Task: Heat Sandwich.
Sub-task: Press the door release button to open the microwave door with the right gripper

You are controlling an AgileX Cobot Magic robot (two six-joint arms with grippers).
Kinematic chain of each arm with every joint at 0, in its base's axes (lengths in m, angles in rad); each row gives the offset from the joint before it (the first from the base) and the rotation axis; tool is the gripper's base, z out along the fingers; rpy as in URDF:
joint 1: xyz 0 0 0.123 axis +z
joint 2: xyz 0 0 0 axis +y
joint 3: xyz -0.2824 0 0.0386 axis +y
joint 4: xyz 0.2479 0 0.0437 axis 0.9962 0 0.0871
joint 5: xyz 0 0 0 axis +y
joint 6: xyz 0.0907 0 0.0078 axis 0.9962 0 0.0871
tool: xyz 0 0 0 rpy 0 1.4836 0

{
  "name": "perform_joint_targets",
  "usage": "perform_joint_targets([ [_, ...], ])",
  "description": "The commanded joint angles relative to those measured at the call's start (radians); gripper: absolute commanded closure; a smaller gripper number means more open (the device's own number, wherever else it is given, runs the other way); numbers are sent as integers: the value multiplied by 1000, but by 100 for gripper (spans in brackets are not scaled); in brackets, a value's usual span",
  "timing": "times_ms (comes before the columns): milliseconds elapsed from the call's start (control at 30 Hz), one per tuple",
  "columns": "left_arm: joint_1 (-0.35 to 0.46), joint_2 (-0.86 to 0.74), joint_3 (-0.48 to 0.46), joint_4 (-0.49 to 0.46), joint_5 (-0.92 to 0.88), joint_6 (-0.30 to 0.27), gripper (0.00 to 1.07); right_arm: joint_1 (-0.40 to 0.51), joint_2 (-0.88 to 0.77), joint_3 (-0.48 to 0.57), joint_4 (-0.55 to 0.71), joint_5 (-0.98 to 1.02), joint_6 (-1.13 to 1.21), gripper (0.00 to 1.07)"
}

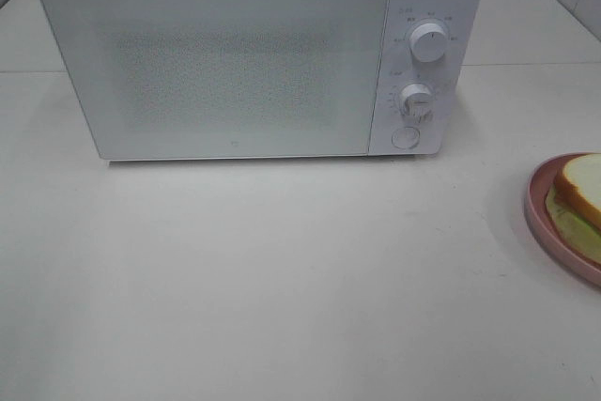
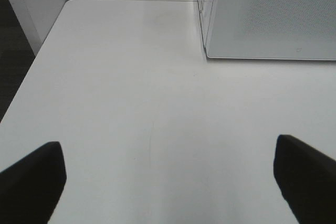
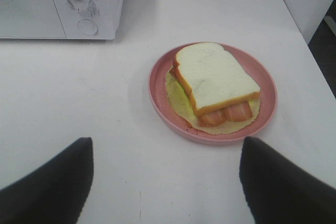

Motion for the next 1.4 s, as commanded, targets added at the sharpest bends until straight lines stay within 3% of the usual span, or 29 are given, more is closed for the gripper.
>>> perform_joint_targets([
  [33, 3, -29, 2, -3, -6, 2, 5, -4, -25, 1, -2, -8, -2, 32],
  [667, 3, -29, 2, -3, -6, 2, 5, -4, 13, -30, -1, -18, -2, 32],
  [1400, 3, -29, 2, -3, -6, 2, 5, -4, 356, -41, -2, -305, -2, 32],
])
